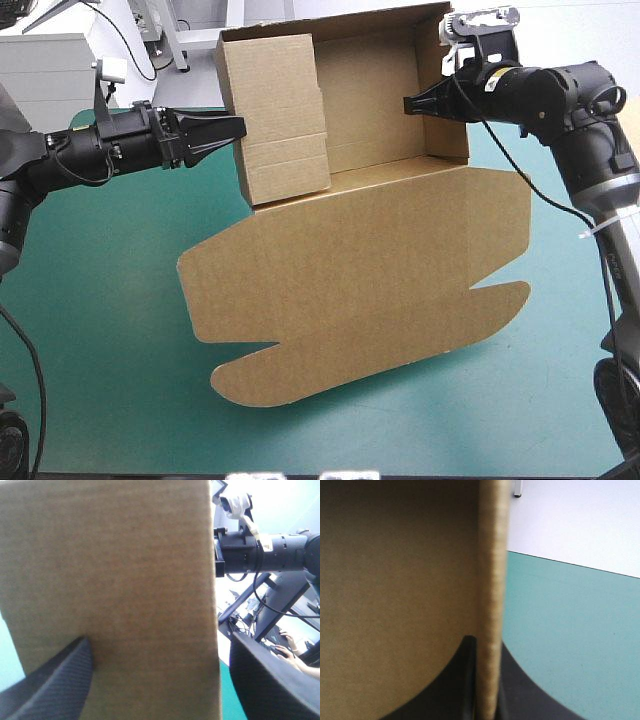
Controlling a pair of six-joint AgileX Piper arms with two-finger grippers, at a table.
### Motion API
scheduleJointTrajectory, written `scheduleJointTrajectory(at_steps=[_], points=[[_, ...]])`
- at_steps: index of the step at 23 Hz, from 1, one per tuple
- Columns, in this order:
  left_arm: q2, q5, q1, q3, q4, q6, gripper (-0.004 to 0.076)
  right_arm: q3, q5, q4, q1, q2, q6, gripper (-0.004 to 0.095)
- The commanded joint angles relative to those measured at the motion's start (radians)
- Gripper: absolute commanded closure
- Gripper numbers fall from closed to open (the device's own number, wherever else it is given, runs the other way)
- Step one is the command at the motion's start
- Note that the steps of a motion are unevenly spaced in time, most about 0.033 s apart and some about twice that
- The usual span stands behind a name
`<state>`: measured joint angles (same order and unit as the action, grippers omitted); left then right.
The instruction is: Fold the box
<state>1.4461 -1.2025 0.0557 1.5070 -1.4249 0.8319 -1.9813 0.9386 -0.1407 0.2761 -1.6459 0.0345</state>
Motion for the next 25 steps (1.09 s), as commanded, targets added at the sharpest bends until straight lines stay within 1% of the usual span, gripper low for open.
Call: scheduleJointTrajectory(at_steps=[1, 2, 3, 6, 8, 9, 10, 15, 17, 18, 21, 25], points=[[-0.033, -0.058, -0.024, 0.065, -0.03, -0.005, 0.0185, -0.026, -0.108, 0.011, 0.042, 0.039, -0.066, 0.0923], [-0.033, 0.001, -0.057, 0.111, 0.092, -0.059, 0.0185, -0.026, -0.124, 0.039, 0.055, 0.039, -0.09, 0.0923], [-0.033, 0.04, -0.076, 0.132, 0.153, -0.09, 0.0185, -0.026, -0.128, 0.04, 0.056, 0.039, -0.101, 0.0923], [-0.032, 0.215, -0.207, 0.236, 0.51, -0.307, 0.0187, -0.026, -0.131, 0.049, 0.059, 0.036, -0.128, 0.0923], [-0.014, 0.292, -0.318, 0.298, 0.764, -0.457, 0.019, -0.026, -0.135, 0.055, 0.059, 0.036, -0.135, 0.0923], [-0.008, 0.302, -0.342, 0.312, 0.822, -0.499, 0.019, -0.026, -0.136, 0.058, 0.059, 0.036, -0.143, 0.0923], [0.007, 0.304, -0.39, 0.342, 0.943, -0.589, 0.019, -0.026, -0.144, 0.06, 0.059, 0.035, -0.153, 0.0923], [0.074, 0.288, -0.552, 0.434, 1.366, -0.897, 0.0197, -0.026, -0.146, 0.06, 0.059, 0.016, -0.187, 0.0923], [0.093, 0.282, -0.604, 0.436, 1.533, -1.012, 0.024, -0.026, -0.146, 0.06, 0.059, 0.013, -0.187, 0.0923], [0.101, 0.281, -0.622, 0.434, 1.608, -1.073, 0.0283, -0.026, -0.144, 0.066, 0.059, 0.011, -0.185, 0.0923], [0.105, 0.312, -0.635, 0.434, 1.631, -1.111, 0.0365, -0.026, -0.142, 0.083, 0.059, 0.006, -0.185, 0.0923], [0.105, 0.353, -0.636, 0.434, 1.63, -1.155, 0.0533, -0.026, -0.142, 0.085, 0.059, 0.001, -0.185, 0.0923]])
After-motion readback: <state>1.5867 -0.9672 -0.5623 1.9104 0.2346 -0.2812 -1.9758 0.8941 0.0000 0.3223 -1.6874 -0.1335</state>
